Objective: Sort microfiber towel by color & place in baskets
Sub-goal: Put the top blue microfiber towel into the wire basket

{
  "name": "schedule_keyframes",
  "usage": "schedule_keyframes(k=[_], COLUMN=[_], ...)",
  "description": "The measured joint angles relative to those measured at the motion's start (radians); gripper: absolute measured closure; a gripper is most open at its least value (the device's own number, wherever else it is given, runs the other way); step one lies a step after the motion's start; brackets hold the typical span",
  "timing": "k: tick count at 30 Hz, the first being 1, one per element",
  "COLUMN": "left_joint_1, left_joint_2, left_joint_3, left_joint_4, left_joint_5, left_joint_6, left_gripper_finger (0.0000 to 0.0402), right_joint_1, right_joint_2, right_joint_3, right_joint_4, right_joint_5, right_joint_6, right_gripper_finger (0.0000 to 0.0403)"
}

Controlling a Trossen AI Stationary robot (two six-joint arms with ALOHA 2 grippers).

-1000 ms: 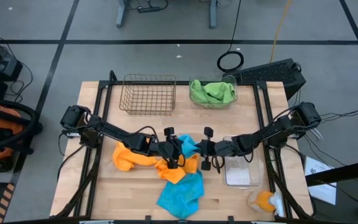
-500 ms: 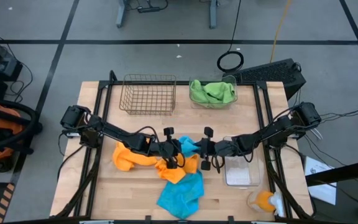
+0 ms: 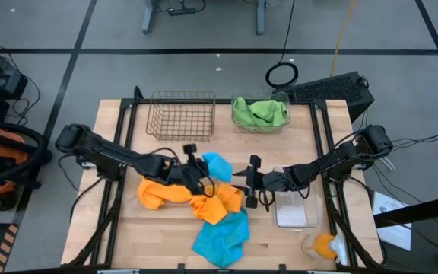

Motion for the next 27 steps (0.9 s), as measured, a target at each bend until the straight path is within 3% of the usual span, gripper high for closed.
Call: schedule_keyframes(k=[9,16,20,27], left_joint_1=[0.044,0.216,0.348,0.573], left_joint_2=[-0.237,-0.337,-0.341,-0.314], left_joint_3=[0.000,0.000,0.000,-0.025], left_joint_4=[-0.249,-0.356,-0.363,-0.287], left_joint_5=[-0.211,-0.232,-0.149,0.103], left_joint_6=[0.011,0.072,0.134,0.223], left_gripper_finger=[0.0380,0.0380,0.0371,0.0361], right_joint_1=[0.000,0.000,0.000,0.000], right_joint_2=[0.000,0.000,0.000,0.000], right_joint_3=[0.000,0.000,0.000,0.000], right_joint_4=[0.000,0.008,0.008,0.007], right_joint_5=[0.000,0.000,0.000,0.000], right_joint_6=[-0.004,-0.004,-0.004,-0.004], right_gripper_finger=[0.0220,0.0220,0.0220,0.0220])
